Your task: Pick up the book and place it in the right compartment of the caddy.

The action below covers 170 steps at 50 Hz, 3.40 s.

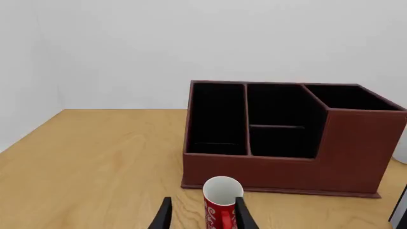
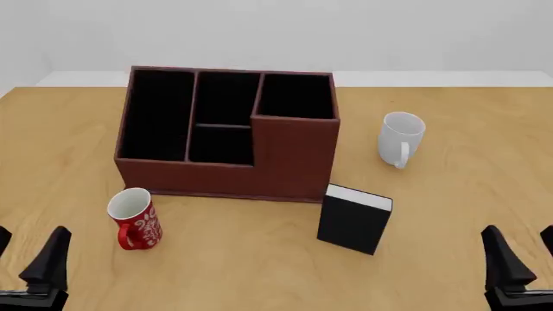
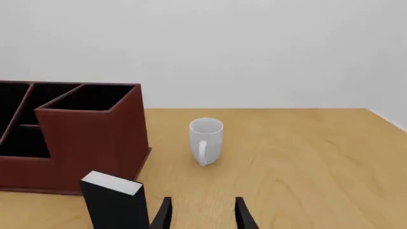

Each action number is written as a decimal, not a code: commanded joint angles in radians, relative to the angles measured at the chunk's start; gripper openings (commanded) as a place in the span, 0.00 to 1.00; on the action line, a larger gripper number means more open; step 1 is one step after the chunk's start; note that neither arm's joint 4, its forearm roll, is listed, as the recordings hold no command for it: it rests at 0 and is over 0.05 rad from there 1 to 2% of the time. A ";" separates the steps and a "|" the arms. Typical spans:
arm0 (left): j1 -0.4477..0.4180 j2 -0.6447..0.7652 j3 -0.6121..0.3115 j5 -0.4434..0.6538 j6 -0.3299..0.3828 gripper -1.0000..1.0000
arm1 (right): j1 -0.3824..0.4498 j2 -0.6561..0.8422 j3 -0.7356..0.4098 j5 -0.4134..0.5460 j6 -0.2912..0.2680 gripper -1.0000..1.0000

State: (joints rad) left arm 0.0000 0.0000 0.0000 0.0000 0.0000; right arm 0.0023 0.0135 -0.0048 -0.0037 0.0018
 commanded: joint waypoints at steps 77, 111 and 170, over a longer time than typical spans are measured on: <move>0.000 0.000 0.000 0.000 0.000 1.00 | 0.406 0.896 -0.542 0.272 -0.231 1.00; 0.000 0.000 0.000 0.000 0.000 1.00 | 0.380 1.106 -0.722 0.467 -0.376 1.00; 0.000 0.000 0.000 0.000 0.000 1.00 | 0.461 1.379 -0.742 0.401 -0.298 1.00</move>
State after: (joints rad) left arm 0.0000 0.0000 0.0000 0.0000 0.0000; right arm 0.4520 1.3593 -0.7544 0.4048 -0.3021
